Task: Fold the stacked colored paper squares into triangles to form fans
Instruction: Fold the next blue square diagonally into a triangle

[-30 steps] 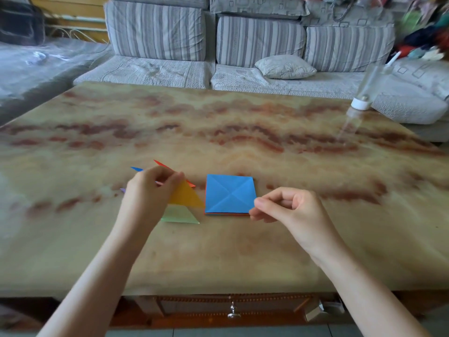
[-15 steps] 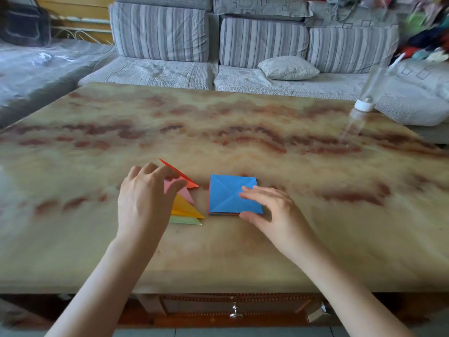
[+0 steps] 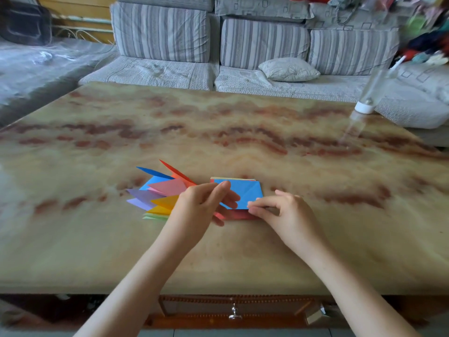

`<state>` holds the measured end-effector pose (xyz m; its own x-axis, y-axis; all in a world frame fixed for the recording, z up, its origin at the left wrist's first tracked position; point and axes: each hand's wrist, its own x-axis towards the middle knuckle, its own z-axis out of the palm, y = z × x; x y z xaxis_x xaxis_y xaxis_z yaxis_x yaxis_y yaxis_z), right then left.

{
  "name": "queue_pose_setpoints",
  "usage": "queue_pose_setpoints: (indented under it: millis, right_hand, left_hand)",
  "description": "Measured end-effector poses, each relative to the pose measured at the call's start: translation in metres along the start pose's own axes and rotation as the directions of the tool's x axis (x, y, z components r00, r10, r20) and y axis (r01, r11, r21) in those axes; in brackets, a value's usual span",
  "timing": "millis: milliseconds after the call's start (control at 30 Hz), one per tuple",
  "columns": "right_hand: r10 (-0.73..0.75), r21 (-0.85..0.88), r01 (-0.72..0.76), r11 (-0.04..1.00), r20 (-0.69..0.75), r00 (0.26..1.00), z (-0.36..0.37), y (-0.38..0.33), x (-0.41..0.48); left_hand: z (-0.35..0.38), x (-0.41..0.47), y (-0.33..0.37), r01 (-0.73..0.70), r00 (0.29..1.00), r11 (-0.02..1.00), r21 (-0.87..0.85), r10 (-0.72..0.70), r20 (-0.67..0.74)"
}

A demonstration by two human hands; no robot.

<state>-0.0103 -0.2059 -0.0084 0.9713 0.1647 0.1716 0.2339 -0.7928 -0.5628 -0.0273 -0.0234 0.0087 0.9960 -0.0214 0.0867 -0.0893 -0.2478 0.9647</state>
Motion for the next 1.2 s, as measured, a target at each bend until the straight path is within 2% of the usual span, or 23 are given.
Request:
queue_pose_setpoints:
  millis: [100,167,300,400,467,600,733,833,967,1033,1100,1200]
  right_hand:
    - [0.023,0.093,-0.022,0.995,-0.013,1.0,-0.002,0.004,0.0]
    - [-0.021,0.109,0.035,0.993,-0.125,0.992,-0.004,0.004,-0.002]
    - [-0.12,0.113,0.173,0.978,-0.371,0.921,-0.011,0.006,0.0]
    - [-0.1,0.269,0.241,0.932,-0.45,0.888,-0.017,0.003,0.0]
    - [-0.143,0.312,0.305,0.9,-0.45,0.882,-0.021,-0.001,-0.002]
    - [-0.398,0.204,0.49,0.848,-0.366,0.841,-0.02,-0.004,-0.005]
    - [-0.467,0.208,0.541,0.815,-0.315,0.826,-0.018,-0.005,-0.01]
    - [-0.418,0.253,0.498,0.83,-0.31,0.854,-0.019,-0.004,-0.012]
    - [-0.234,0.451,0.347,0.822,-0.288,0.929,-0.018,-0.005,-0.013]
    - [-0.123,0.605,0.26,0.752,-0.259,0.958,-0.018,-0.007,-0.013]
    - [-0.014,0.748,0.181,0.639,-0.225,0.974,-0.018,-0.01,-0.013]
    - [0.061,0.798,0.158,0.581,-0.236,0.97,-0.018,-0.014,-0.011]
  left_hand:
    - [0.0,0.0,-0.001,0.072,0.997,0.997,-0.029,-0.071,0.021]
    - [0.0,0.0,0.0,0.116,0.993,0.991,-0.07,-0.114,0.037]
    - [-0.002,-0.002,0.006,0.184,0.983,0.961,-0.205,-0.181,0.031]
    - [-0.002,-0.002,0.01,0.275,0.961,0.892,-0.358,-0.27,0.066]
    - [-0.001,-0.001,0.011,0.366,0.93,0.8,-0.475,-0.328,0.164]
    - [-0.001,0.001,0.012,0.432,0.9,0.604,-0.669,-0.329,0.284]
    - [-0.007,0.007,0.008,0.402,0.904,0.522,-0.753,-0.358,0.234]
    - [-0.011,0.01,0.003,0.333,0.927,0.591,-0.735,-0.348,0.141]
    - [-0.01,0.005,0.008,0.274,0.959,0.691,-0.669,-0.249,0.135]
    - [-0.007,0.002,0.01,0.263,0.964,0.713,-0.65,-0.22,0.148]
    - [-0.005,0.0,0.011,0.262,0.965,0.727,-0.635,-0.202,0.166]
    - [-0.004,-0.002,0.013,0.256,0.966,0.754,-0.605,-0.183,0.182]
